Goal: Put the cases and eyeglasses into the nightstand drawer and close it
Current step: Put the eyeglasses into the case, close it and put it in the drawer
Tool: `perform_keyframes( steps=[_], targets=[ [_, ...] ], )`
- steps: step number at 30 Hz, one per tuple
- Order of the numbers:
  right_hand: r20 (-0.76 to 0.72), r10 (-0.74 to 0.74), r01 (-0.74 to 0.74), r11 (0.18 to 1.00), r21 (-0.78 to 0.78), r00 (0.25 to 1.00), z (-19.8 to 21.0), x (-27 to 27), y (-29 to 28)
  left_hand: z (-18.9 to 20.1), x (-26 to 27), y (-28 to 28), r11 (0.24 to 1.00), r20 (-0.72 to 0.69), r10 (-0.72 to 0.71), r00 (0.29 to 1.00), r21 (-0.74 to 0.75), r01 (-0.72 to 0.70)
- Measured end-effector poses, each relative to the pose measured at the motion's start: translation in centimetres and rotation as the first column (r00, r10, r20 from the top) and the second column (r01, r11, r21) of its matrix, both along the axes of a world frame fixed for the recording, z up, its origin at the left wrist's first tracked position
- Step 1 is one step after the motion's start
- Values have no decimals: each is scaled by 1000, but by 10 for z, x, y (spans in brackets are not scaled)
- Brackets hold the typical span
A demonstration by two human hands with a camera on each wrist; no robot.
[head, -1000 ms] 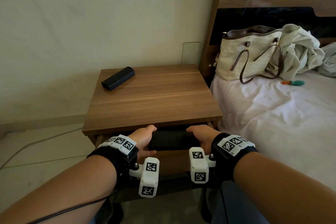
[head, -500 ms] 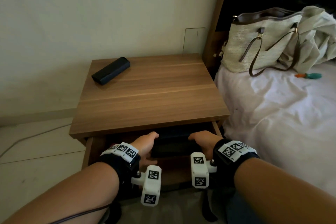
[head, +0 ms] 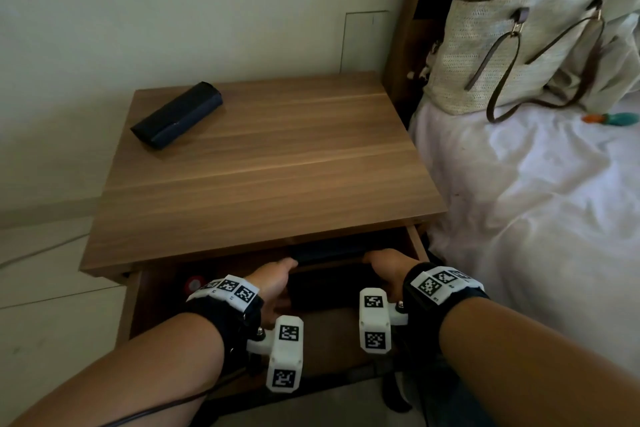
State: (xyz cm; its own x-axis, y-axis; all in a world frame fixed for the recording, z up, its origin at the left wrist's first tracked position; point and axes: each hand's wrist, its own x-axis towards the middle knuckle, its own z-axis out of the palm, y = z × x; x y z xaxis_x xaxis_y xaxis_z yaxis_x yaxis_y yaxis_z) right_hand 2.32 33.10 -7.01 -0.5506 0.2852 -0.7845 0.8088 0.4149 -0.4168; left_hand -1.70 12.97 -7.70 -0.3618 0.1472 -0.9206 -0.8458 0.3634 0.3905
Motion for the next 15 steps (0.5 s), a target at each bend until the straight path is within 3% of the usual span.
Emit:
perform_keyframes(
  steps=[4, 15],
  targets=[
    [33, -29, 27, 998, 55, 999, -13, -8, 3, -12, -1, 3, 1000, 23, 13, 1000, -3, -13],
    [24, -89, 91, 991, -98, 996, -29, -4, 4, -39, -6, 2, 998, 10, -20, 1000, -51, 20]
  ],
)
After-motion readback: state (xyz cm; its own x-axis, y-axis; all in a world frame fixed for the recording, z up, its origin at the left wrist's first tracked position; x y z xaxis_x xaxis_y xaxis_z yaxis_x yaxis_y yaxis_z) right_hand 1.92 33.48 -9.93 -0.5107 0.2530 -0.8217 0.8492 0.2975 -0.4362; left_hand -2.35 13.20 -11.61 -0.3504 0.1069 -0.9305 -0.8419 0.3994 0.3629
